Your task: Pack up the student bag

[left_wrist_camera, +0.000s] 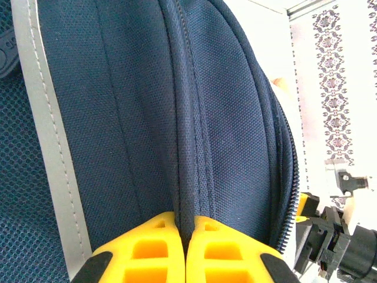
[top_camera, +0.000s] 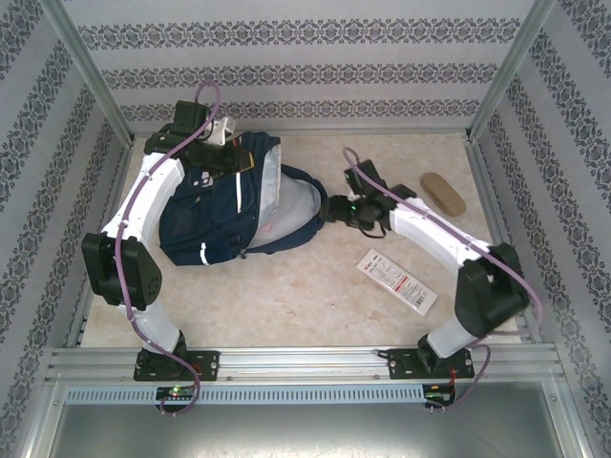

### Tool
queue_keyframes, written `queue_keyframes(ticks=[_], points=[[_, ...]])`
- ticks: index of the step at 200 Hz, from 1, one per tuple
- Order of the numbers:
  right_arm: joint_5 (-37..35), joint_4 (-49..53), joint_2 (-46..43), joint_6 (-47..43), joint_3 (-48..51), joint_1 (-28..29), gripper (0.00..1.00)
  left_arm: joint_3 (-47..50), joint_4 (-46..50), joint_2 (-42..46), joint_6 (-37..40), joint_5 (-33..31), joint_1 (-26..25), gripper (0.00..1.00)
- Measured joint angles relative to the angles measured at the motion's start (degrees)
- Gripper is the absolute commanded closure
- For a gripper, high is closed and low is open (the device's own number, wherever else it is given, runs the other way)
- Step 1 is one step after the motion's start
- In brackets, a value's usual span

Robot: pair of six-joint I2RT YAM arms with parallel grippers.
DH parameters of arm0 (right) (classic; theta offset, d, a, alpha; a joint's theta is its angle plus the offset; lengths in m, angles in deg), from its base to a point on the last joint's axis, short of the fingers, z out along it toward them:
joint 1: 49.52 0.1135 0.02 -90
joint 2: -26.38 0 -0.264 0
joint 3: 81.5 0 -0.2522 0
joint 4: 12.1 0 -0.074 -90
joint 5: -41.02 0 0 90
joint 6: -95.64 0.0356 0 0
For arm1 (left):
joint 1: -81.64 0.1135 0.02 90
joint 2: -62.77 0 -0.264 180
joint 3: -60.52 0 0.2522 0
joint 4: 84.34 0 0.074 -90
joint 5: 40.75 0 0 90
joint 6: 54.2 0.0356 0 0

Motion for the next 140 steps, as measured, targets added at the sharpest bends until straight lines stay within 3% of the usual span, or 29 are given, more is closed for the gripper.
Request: queue_keyframes(ticks=[54,101,140], points=[[-2.12,3.41,-12.50,-0.31,19.85,-8.02,0.25,0.00,-0.02,-0.22,-0.02,0.24,0.00,1.00],[0.70,0.11,-12.35,3.56,26.49,-6.45,0.26,0.00,0.00,-1.25,0.46,-0.83,-0.33,1.00],[2.58,-4.90,-5.03,7.48,23.76,-0.55,0.26,0.92,-0.42,-2.78,1.42,-2.54,-1.64,0.82]])
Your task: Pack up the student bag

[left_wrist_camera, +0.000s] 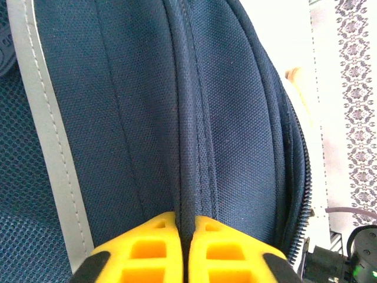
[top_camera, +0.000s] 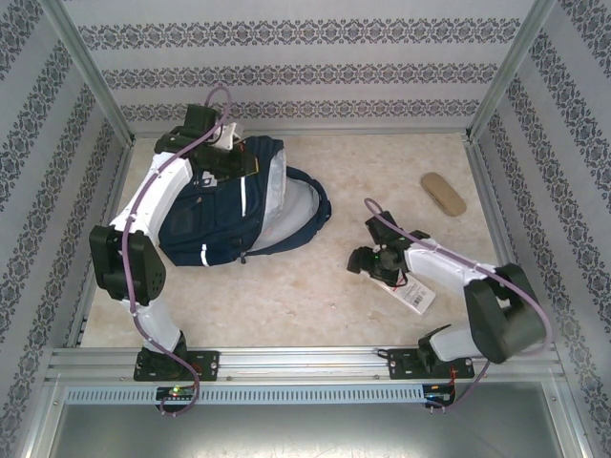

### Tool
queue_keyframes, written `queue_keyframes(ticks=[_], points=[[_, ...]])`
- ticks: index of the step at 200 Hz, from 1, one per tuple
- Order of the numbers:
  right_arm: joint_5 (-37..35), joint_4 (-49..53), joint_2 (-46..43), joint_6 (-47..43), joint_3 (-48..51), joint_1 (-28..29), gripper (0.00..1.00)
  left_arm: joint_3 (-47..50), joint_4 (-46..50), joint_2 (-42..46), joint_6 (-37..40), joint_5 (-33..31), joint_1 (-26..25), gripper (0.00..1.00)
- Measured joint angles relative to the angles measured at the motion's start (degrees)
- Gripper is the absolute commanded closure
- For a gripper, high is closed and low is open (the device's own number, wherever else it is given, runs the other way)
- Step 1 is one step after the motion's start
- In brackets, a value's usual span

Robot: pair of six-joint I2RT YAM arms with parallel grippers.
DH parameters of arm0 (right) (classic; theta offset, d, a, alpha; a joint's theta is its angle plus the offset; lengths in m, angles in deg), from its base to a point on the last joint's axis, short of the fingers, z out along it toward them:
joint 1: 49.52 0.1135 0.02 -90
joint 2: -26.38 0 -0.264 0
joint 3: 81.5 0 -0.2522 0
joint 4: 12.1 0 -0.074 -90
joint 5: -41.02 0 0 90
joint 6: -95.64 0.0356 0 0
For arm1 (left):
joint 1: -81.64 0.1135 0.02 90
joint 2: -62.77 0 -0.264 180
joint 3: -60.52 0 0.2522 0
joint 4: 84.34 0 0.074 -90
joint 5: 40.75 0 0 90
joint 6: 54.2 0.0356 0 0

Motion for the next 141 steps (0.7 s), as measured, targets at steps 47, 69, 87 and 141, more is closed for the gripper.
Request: queue_keyframes(ticks=[47,69,87,141], points=[[2.25,-3.65,9.77,1.92,-9.16,0.96,0.24,1.99,-0.04,-0.50,-0.09,-1.68,-0.83,0.51],[2.40,-3.76,11.69,0.76,-13.07,0.92,0.22,3.50,-0.66,-0.02,-1.07,-2.56,-1.36,0.48],[2.38,-3.74,10.36,-0.74,-13.62,0.15,0.22,6.78,-1.75,2.05,-2.78,-3.56,-2.75,0.48],[2.34,-2.21,2.25,-6.10,-7.82,-9.49,0.22,19.17,-8.26,10.14,-12.79,-7.61,-16.48,0.56]])
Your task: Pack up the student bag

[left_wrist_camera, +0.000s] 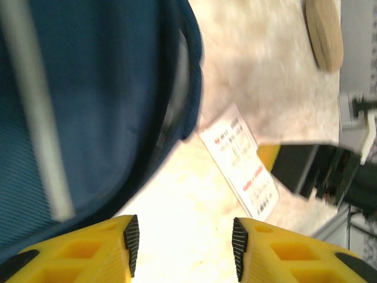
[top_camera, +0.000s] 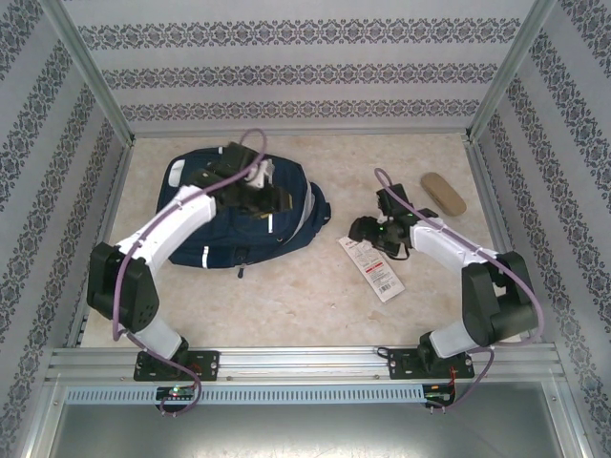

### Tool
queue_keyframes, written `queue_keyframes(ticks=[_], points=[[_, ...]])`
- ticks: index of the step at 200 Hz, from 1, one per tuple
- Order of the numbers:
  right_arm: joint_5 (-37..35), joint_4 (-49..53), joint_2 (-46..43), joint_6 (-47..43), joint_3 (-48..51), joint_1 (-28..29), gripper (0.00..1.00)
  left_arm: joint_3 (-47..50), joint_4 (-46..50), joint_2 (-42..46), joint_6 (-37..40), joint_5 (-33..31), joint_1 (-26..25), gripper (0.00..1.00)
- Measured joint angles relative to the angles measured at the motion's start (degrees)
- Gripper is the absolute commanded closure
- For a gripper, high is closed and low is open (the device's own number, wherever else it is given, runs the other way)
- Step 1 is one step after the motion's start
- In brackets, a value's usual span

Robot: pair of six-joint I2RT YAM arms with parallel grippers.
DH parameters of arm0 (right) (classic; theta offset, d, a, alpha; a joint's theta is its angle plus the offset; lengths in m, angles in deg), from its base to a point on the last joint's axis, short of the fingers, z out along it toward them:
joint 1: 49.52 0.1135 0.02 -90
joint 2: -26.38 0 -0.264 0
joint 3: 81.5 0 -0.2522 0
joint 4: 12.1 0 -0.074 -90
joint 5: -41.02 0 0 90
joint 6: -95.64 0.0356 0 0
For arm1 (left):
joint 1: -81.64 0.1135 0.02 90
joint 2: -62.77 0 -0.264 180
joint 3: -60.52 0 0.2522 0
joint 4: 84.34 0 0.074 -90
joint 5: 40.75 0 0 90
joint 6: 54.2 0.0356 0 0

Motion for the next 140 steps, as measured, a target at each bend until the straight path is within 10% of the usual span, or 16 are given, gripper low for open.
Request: queue_keyframes(ticks=[61,140], points=[[0.72,0.26,-1.27,-4.17,8.33,-5.09,0.23,7.61,-13.00,-5.40,-13.73,-2.95,-16.74,0.77],[8.20,-2.84,-3.41,-3.80,11.13,-2.73,0.27,7.61,-22.82,-19.12,-22.36,-3.04,-20.94,0.82]])
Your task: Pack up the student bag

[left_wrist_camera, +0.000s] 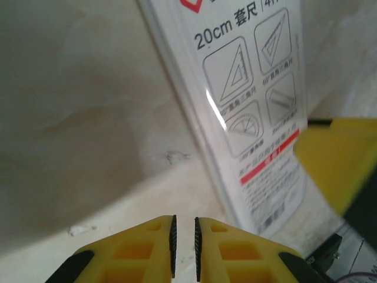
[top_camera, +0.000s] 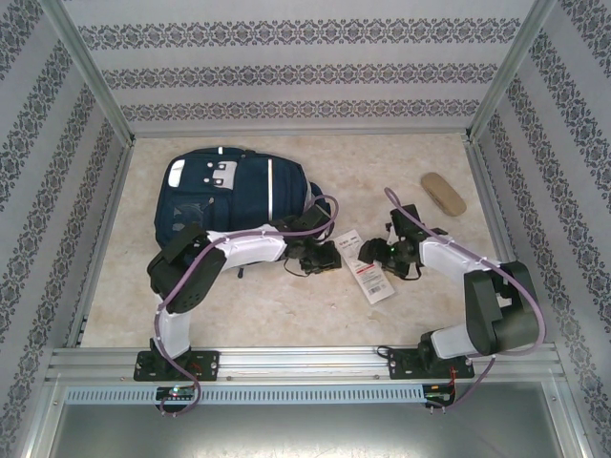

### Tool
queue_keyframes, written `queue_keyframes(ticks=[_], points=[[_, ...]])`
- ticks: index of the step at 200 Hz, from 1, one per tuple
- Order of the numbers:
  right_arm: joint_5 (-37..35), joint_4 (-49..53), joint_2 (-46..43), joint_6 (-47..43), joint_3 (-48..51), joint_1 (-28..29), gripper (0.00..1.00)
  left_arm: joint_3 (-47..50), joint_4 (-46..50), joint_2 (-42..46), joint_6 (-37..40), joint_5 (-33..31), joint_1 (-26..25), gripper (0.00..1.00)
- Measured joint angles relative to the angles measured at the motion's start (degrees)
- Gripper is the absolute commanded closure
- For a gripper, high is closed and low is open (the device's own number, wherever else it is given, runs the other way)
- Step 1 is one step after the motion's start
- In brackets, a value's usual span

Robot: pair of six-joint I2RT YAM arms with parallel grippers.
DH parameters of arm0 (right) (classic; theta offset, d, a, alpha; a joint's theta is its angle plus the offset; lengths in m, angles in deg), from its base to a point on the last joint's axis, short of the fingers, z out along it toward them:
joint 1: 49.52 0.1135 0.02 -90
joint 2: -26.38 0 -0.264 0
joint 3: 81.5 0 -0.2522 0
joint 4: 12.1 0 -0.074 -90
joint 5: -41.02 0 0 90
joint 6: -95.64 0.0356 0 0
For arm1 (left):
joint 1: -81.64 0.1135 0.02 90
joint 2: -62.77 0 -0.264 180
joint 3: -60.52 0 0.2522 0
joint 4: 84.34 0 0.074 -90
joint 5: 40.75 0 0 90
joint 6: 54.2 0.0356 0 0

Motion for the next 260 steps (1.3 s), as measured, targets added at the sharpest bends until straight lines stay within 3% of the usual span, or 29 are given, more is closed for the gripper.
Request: queue_keyframes(ticks=[51,75,124,141,158,169,219,260], points=[[4.28,-2.36,-0.44,1.79,1.73,1.38,0.31,-0.02,-1.79,-3.43,-0.72,0.28,0.00,0.87],[4.96,-2.97,-0.02,2.51,1.86,1.16,0.39,-0.07,-1.79,-3.58,-0.76,0.50,0.07,0.89],[14.78,-7.39,-1.22,4.74,3.30,1.92,0.54,-0.07,-1.77,-3.58,-0.74,0.61,0.07,0.89],[15.72,-7.65,-2.84,4.44,3.30,1.92,0.69,-0.13,-1.73,-3.58,-0.72,0.59,0.07,0.89],[15.72,-7.37,-3.23,4.42,3.30,1.92,0.95,-0.31,-1.44,-3.58,-0.68,0.48,0.07,0.89],[15.50,-6.84,-3.21,3.96,3.30,1.90,1.00,-0.61,-0.85,-3.58,-0.33,0.31,0.04,0.89],[14.56,-6.16,-3.93,3.87,3.30,1.40,1.00,-7.15,9.22,-1.90,5.51,-1.75,0.44,0.80],[14.10,-5.38,-7.45,4.33,3.30,0.24,1.00,-21.97,22.40,2.03,15.56,-11.28,2.89,0.68]])
